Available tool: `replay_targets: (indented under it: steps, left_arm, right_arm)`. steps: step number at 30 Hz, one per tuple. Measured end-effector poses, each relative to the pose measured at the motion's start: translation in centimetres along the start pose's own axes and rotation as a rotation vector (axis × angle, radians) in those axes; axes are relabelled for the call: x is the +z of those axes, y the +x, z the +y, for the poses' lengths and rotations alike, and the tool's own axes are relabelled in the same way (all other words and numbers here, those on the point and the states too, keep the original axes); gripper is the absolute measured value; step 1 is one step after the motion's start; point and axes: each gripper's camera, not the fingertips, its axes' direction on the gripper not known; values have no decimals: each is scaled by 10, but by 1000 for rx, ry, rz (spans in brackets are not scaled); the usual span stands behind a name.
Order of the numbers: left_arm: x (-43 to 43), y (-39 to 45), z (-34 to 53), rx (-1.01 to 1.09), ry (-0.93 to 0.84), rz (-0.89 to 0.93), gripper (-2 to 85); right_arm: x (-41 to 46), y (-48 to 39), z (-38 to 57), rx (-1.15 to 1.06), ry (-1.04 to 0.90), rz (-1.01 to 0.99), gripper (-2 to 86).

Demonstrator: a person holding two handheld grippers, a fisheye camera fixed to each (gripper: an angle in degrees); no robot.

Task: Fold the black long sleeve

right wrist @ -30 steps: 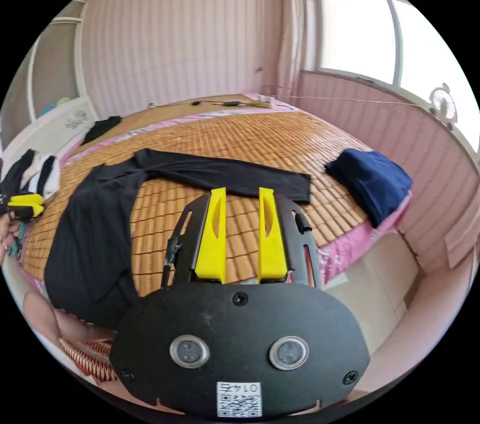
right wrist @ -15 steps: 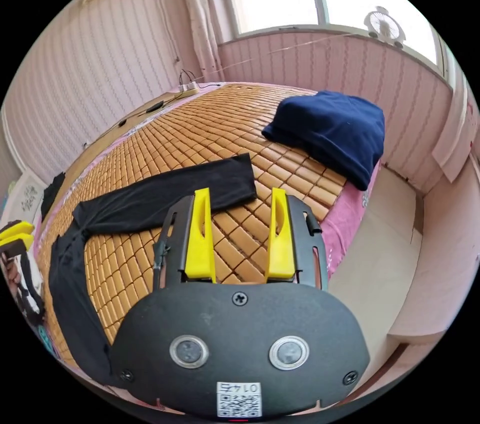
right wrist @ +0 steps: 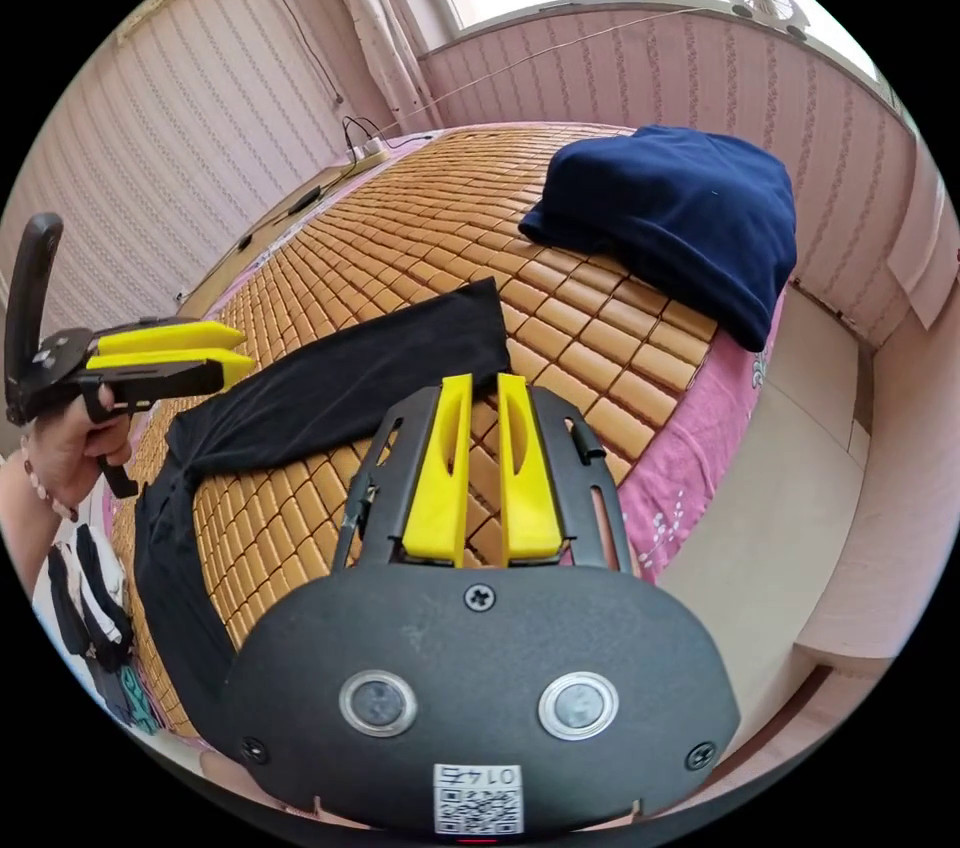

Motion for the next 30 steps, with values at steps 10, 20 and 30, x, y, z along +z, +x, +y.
replay_targets:
  steps: [10, 20, 30]
  left_arm:
    - [71, 30, -79, 26, -56, 31, 97]
    - [109, 39, -107, 30, -201, -3, 42]
    - [37, 36, -86, 27, -122, -24, -10]
  right_arm:
    - [-36, 22, -12, 92, 93, -48, 1]
    - [-52, 34, 17, 116, 164, -61, -1]
    - [-78, 52, 73, 7, 292, -95, 0]
